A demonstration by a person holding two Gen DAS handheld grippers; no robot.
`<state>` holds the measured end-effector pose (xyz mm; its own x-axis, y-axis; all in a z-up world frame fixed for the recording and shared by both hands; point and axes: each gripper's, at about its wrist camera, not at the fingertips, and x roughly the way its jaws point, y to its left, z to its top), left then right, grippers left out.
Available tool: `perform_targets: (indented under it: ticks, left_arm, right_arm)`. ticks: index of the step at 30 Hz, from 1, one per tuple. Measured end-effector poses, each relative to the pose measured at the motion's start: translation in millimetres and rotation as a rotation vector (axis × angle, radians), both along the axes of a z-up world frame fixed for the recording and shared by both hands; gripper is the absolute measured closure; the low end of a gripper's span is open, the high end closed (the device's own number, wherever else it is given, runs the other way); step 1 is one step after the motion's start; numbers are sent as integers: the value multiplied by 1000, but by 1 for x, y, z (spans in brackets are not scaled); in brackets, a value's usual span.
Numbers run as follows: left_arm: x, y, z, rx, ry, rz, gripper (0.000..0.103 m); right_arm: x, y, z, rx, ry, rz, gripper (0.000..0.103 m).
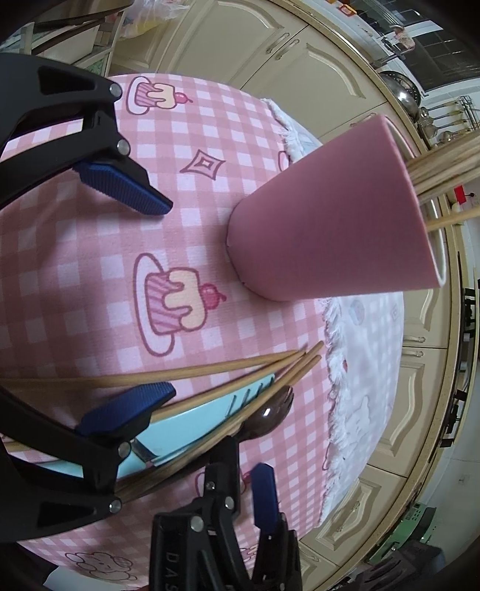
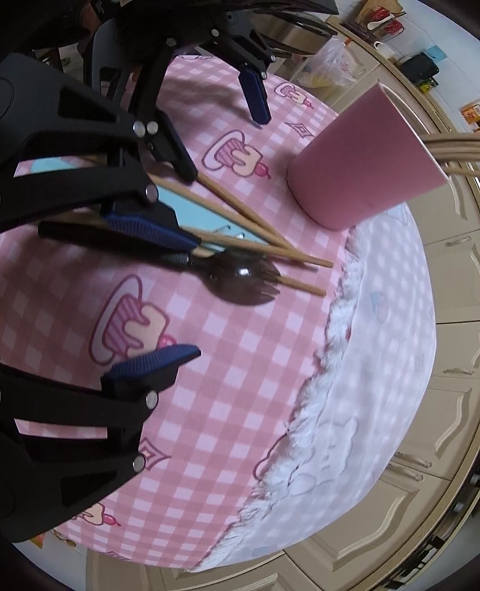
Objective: Organize utensils
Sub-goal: 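Grasp the dark spork with the right tool while the left tool grasps a chopstick, then lift the spork and chopstick with both tools and carry them over the cup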
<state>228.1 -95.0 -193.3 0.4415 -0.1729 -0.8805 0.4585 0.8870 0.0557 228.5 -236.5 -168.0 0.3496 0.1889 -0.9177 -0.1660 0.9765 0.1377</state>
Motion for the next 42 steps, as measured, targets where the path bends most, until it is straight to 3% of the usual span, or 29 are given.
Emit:
perform_targets:
  ticks: [4, 12, 18, 19, 20, 22, 23, 28, 37, 42]
  left_arm:
    - [1, 0, 0, 5, -6, -8, 14]
    - [6, -4, 1, 22, -5, -19, 15]
    - [11, -19, 4, 6, 45, -70, 47]
    - [12, -22, 4, 5, 52, -82, 59]
    - [12, -25, 5, 3, 59, -97, 79]
    - [9, -34, 7, 18, 64, -134, 97]
    - [7, -36, 7, 25, 59, -143, 98]
    - [2, -23, 9, -25, 82, -114, 98]
    - [3, -17, 8, 1, 78, -89, 97]
    - [6, -23, 13, -53, 69, -90, 98]
  right_arm:
    - [-2, -3, 0, -24, 20, -23, 72]
    - [10, -1, -3, -42, 49, -47, 72]
    - [16, 6, -4, -90, 34, -42, 76]
    - [14, 7, -4, -97, 25, -28, 77]
    - [11, 7, -4, -93, 21, -23, 77]
    - [5, 0, -4, -64, 13, -23, 84]
    - [4, -3, -4, -46, 10, -25, 92]
    - [-8, -22, -3, 35, 7, -31, 91]
    - [-7, -11, -3, -13, 5, 8, 91]
    - [-18, -17, 7, 81, -59, -7, 91]
